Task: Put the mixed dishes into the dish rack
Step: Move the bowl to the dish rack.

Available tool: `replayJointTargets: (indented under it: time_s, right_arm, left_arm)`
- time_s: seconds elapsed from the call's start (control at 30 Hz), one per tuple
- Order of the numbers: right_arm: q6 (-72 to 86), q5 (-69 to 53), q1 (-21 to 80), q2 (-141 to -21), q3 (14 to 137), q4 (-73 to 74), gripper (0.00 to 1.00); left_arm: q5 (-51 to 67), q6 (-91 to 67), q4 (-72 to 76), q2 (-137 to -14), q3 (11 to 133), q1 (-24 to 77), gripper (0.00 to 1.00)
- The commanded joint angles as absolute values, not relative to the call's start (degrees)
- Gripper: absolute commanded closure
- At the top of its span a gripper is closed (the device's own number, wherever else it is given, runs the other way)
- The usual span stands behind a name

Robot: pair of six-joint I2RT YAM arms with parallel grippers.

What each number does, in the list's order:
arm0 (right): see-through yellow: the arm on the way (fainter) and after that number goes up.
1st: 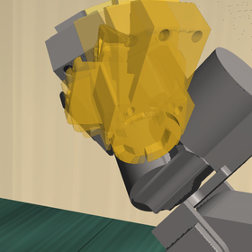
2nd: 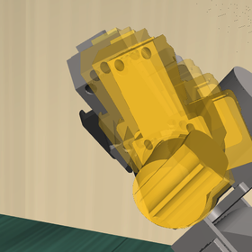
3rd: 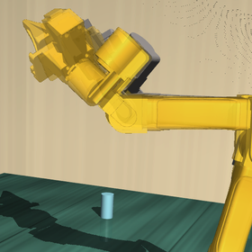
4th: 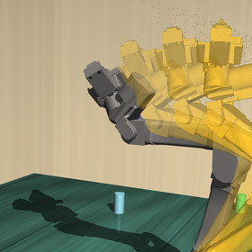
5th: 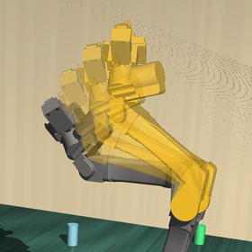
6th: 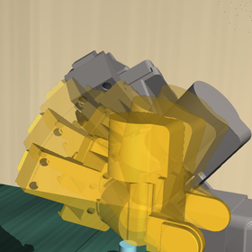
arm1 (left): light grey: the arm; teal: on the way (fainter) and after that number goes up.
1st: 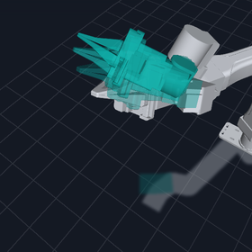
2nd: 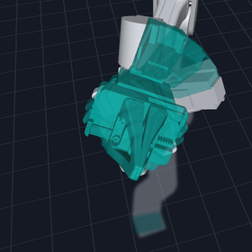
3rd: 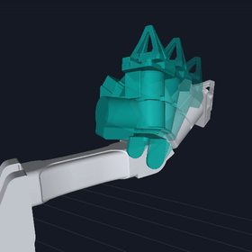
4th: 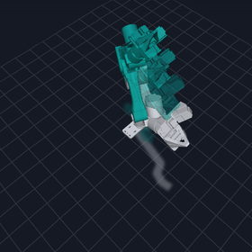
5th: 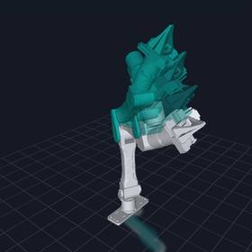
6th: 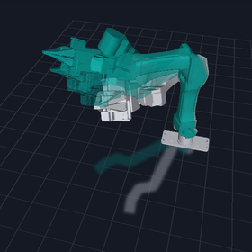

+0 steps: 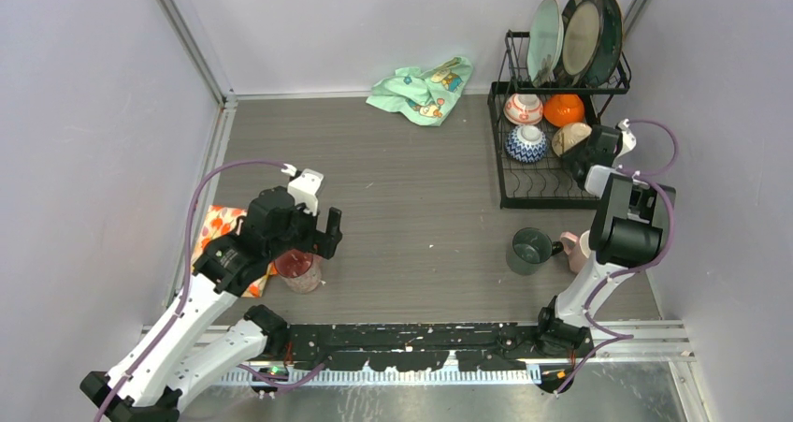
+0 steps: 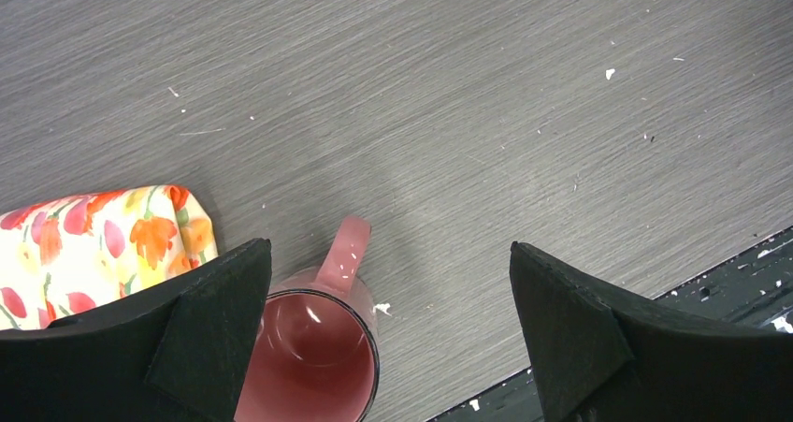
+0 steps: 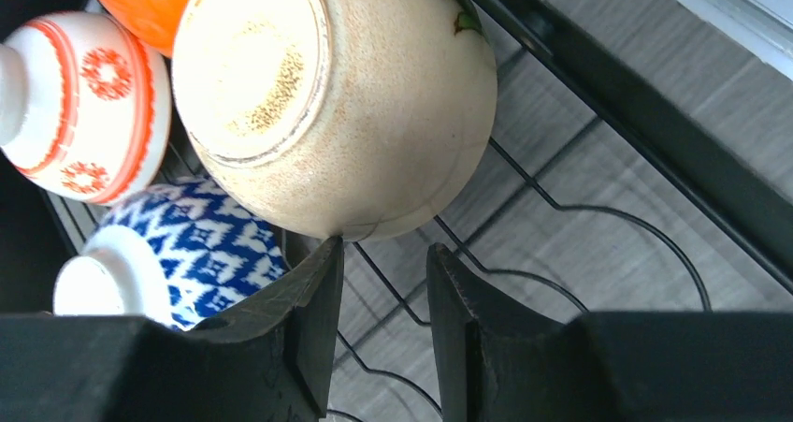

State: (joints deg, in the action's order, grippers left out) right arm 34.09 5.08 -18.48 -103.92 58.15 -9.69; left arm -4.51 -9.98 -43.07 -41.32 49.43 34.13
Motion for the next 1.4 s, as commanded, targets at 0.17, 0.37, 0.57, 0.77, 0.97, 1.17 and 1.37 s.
replayJointTargets:
  time_s: [0.17, 0.37, 0.57, 0.77, 0.97, 1.17, 1.37]
  right_arm:
    - [35.1, 3.0, -18.9, -106.5, 62.0, -17.8, 0.57]
    - [36.4, 0.8, -19.1, -104.2, 60.6, -16.9, 0.57]
    - [41.2, -2.7, -19.1, -98.1, 56.2, -14.7, 0.57]
    - [41.5, -9.8, -18.9, -94.4, 51.6, -15.4, 0.59]
    - [44.6, -15.0, -17.5, -96.3, 52.6, -17.2, 0.61]
    - [49.7, -15.6, -14.8, -101.0, 51.7, -24.3, 0.62]
    - [54.9, -16.1, -13.8, -106.9, 53.3, -31.7, 0.63]
  left_arm:
    - [-5.5, -9.1, -41.2, -42.2, 49.5, 34.4, 0.0]
    - [-5.5, -9.1, -41.2, -42.2, 49.6, 34.4, 0.0]
    - [-5.0, -9.1, -41.0, -42.3, 49.6, 34.3, 0.0]
    - [-4.9, -9.2, -41.1, -42.6, 49.5, 34.3, 0.0]
    - [-6.5, -9.7, -41.4, -42.8, 49.7, 34.4, 0.0]
    - [-10.8, -11.2, -41.8, -42.6, 49.5, 34.4, 0.0]
    - [-16.2, -16.2, -43.5, -43.8, 50.1, 34.4, 0.0]
